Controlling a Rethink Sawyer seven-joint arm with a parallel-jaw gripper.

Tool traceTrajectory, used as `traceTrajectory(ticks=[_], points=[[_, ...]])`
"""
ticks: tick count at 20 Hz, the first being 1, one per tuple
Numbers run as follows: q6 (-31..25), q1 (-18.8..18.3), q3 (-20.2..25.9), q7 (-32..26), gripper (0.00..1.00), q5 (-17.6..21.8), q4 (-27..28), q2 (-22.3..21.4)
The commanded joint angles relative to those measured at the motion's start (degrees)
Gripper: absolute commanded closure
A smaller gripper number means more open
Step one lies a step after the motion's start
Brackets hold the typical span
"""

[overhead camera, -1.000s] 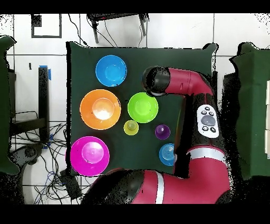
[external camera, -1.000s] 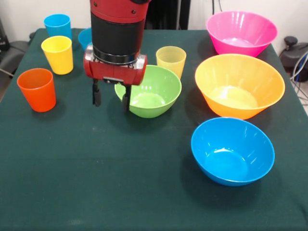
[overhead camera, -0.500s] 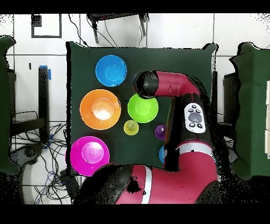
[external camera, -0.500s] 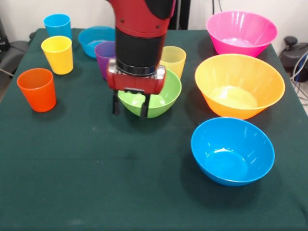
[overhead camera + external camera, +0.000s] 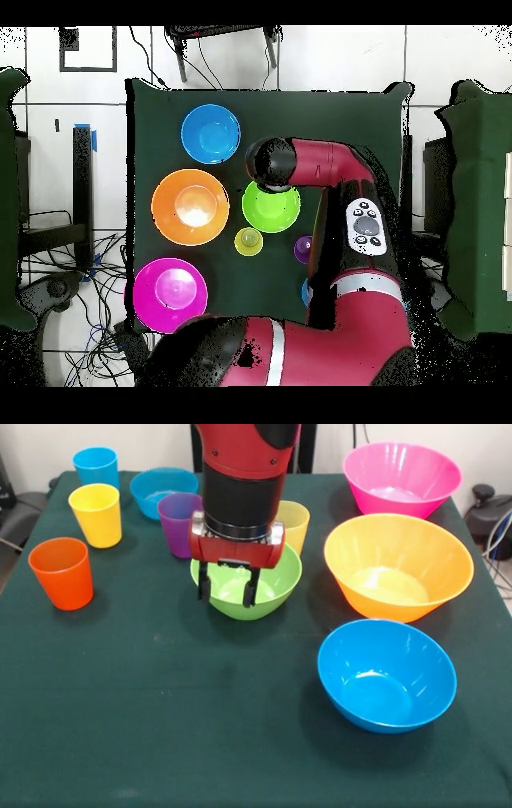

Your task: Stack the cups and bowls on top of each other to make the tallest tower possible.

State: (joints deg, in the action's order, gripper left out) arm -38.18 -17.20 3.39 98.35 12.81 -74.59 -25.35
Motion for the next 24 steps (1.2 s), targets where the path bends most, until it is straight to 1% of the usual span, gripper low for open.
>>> traceTrajectory(ticks=[1,4,6,7,12,16,19,24], points=[[-10.5,-2.1,5.2,-2.5,0.0,-2.3,1.4,-2.6],[-11.3,-3.4,6.0,-4.3,0.0,-2.5,0.7,-3.9],[-8.8,-4.6,6.8,-6.3,0.0,-1.6,-0.5,-4.2],[-7.3,-5.5,7.3,-7.1,0.0,-1.2,-1.4,-4.2],[-6.4,-7.2,8.2,-7.6,0.0,-0.2,-1.4,-2.9],[-4.4,-6.5,7.6,-6.8,0.0,2.0,-0.7,-1.4],[-4.0,-4.8,6.1,-4.7,0.0,3.4,1.1,0.1],[-3.2,-3.1,5.1,-2.5,0.0,4.6,1.5,0.2]])
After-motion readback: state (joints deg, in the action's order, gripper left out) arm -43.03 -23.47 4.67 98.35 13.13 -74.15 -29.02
